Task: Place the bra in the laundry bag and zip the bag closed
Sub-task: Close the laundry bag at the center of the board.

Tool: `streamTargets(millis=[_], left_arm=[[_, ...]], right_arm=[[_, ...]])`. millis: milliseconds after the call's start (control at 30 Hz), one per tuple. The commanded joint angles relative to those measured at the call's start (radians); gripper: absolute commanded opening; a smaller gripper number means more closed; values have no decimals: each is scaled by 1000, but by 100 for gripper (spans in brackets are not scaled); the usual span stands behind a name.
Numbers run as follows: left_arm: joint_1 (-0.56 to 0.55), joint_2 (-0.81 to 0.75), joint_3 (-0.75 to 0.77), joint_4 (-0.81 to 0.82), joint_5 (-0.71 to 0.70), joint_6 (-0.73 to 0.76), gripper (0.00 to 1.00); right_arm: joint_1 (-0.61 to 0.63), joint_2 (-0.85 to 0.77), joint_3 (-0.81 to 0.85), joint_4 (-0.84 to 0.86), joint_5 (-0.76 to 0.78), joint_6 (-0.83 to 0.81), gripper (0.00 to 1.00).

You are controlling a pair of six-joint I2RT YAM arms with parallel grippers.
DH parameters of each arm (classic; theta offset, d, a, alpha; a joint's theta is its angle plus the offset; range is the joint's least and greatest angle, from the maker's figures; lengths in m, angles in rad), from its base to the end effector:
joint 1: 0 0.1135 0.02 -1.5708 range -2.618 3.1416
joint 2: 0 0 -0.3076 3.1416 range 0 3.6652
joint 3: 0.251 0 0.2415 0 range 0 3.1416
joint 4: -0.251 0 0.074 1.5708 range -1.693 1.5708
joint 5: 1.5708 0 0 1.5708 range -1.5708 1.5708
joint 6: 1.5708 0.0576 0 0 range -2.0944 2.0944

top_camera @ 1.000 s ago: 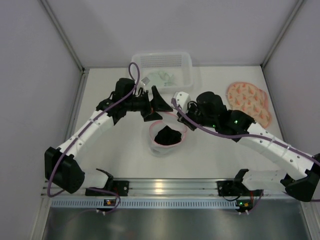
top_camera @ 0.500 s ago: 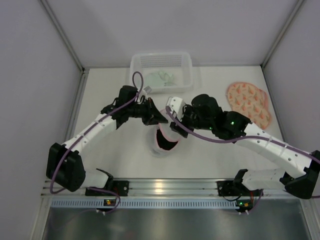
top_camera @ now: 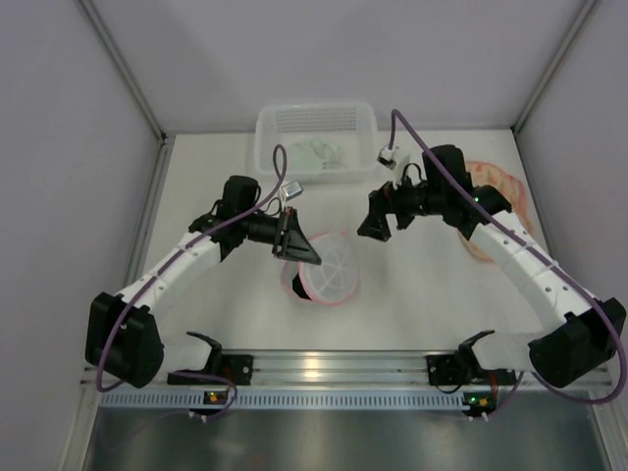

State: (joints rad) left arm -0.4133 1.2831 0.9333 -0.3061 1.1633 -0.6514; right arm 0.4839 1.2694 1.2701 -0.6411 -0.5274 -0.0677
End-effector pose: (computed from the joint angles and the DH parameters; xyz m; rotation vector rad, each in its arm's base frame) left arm 0.2075 -0.1488 0.3256 0.4577 2.3294 -1.8439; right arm 0.2183 0.1475 0.3934 -0.8891 2.0429 0.8122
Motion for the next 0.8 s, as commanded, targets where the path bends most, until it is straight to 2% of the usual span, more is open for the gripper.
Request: streamTargets(millis=[0, 133, 167, 267, 333, 767], left_arm=[[37, 36, 1, 41, 202, 140, 0], [71, 103, 38, -68, 268, 292, 0], [80, 123, 67, -176, 274, 391, 0], [119, 195, 105, -298, 285, 525, 0], [145, 231, 116, -327, 280, 571, 0], [176, 248, 78, -376, 277, 596, 0]], right_arm=[[-37, 19, -58, 32, -261, 140, 100], [-68, 39, -141, 112, -344, 190, 99], [-70, 48, -149, 119, -355, 190, 99], [-74, 88, -170, 161, -375, 197, 99], [-76, 119, -185, 211, -385, 206, 99], [-76, 304, -178, 440, -434, 261, 99]])
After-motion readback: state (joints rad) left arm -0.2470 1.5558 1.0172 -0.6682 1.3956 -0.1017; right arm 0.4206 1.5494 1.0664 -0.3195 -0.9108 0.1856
